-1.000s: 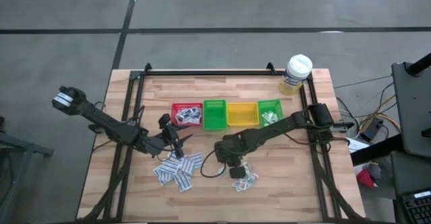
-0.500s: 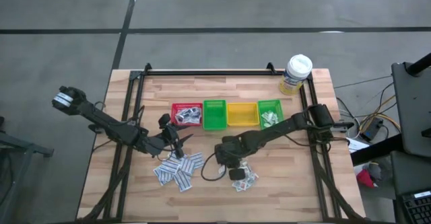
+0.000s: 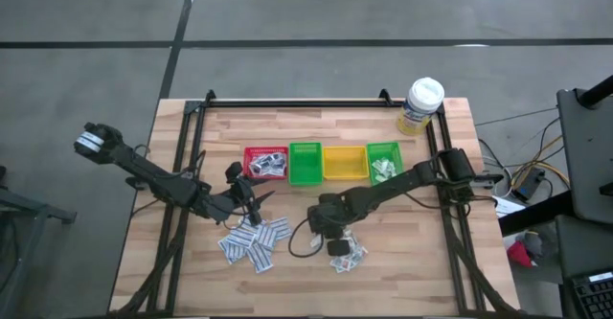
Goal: Pick & Place First Aid Supplies
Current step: Put the green bandage into the right green basket
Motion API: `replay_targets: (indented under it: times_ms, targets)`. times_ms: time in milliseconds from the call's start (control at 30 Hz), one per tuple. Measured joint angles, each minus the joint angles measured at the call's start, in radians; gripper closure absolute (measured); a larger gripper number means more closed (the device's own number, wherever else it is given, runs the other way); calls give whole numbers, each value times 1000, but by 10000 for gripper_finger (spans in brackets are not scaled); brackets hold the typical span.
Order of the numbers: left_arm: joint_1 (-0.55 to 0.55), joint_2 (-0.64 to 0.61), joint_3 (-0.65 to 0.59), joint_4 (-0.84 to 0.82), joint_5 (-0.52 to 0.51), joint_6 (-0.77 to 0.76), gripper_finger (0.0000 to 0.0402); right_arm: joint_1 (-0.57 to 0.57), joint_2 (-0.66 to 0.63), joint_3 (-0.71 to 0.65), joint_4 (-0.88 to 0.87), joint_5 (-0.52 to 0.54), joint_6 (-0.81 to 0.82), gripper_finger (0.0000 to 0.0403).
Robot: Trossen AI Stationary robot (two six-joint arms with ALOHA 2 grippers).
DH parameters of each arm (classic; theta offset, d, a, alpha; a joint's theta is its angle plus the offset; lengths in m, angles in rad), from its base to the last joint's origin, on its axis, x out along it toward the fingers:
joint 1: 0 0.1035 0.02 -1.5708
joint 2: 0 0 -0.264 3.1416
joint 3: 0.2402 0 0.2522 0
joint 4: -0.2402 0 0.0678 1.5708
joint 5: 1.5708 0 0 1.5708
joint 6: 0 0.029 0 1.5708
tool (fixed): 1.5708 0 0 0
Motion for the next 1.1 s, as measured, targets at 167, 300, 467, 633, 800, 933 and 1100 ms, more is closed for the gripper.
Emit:
replay_targets:
  times_ms: [167,300,467,633,800,933,1100]
  targets:
    - [0,0,0,0,0,-2,221,0,0,-8,20,0,2,342]
    - [0,0,0,0,0,-2,221,0,0,-8,20,-1,1,342]
    - [0,0,0,0,0,-2,221,3,0,-4,22,-8,-6,342]
    - [0,0,0,0,0,-2,221,2,0,-5,26,-10,-7,342]
    - [0,0,0,0,0,-2,221,3,0,-12,32,-22,-26,342]
    - [0,0,0,0,0,-2,221,2,0,-13,38,-34,-41,342]
    - [0,0,0,0,0,-2,221,0,0,-14,45,-33,-45,342]
